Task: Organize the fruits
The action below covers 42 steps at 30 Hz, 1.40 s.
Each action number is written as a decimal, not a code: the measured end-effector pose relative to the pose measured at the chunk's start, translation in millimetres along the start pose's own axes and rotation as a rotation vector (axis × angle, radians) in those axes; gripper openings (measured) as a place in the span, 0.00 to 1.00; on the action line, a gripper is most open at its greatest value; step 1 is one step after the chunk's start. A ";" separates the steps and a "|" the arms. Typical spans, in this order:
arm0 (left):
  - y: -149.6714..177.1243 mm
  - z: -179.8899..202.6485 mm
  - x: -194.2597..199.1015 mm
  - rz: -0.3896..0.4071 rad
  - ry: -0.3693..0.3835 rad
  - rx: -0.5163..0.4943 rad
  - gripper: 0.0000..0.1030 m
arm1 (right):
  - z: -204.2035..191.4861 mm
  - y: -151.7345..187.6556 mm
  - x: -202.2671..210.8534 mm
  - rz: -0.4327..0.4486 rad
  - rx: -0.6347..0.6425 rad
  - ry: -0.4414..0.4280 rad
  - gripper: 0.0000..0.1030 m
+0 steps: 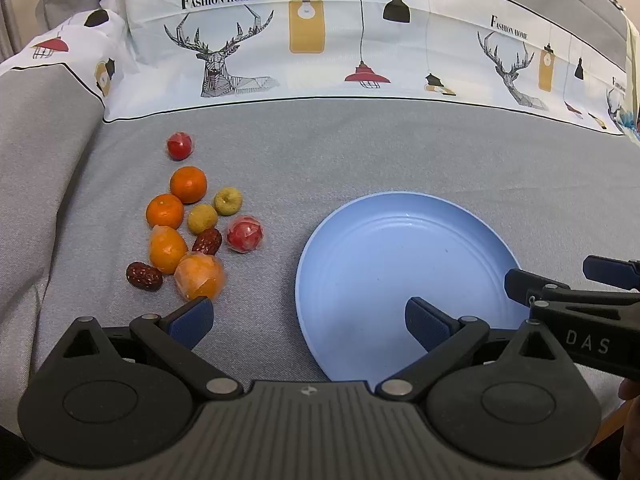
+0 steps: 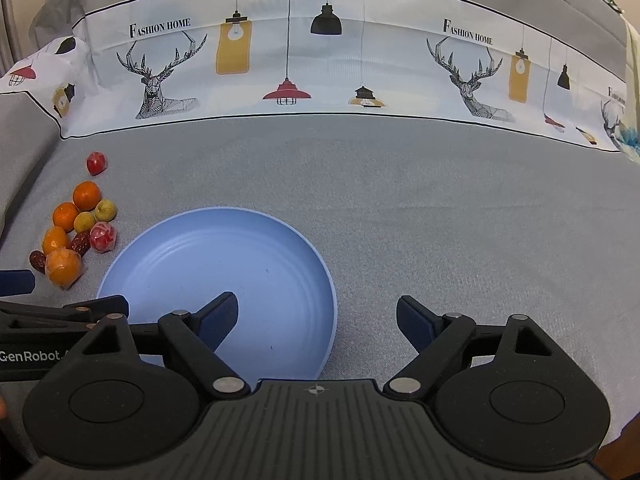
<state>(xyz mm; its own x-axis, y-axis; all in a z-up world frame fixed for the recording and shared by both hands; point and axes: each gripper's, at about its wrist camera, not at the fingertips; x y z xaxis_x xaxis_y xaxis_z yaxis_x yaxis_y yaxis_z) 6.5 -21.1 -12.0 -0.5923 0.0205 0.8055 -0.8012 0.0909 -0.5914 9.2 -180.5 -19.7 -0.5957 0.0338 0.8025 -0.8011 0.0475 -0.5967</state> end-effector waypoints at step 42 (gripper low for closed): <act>-99.0 -126.6 7.3 0.089 0.232 0.101 0.16 | -8.0 -39.0 41.7 0.155 -0.065 -0.205 0.21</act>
<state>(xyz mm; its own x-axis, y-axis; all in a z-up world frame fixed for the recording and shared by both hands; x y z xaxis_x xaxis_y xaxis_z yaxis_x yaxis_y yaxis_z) 92.3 96.1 57.1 -0.6347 0.2528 0.7302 -0.7582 -0.0212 -0.6517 16.0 -173.0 37.0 -0.7157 -0.1568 0.6805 -0.6978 0.1214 -0.7059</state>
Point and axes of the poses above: each gripper's, at about its wrist camera, not at the fingertips, and x roughly against the way its jaws point, z to its right, y to its underside, and after that the axes turned 1 degree about -z, right-handed
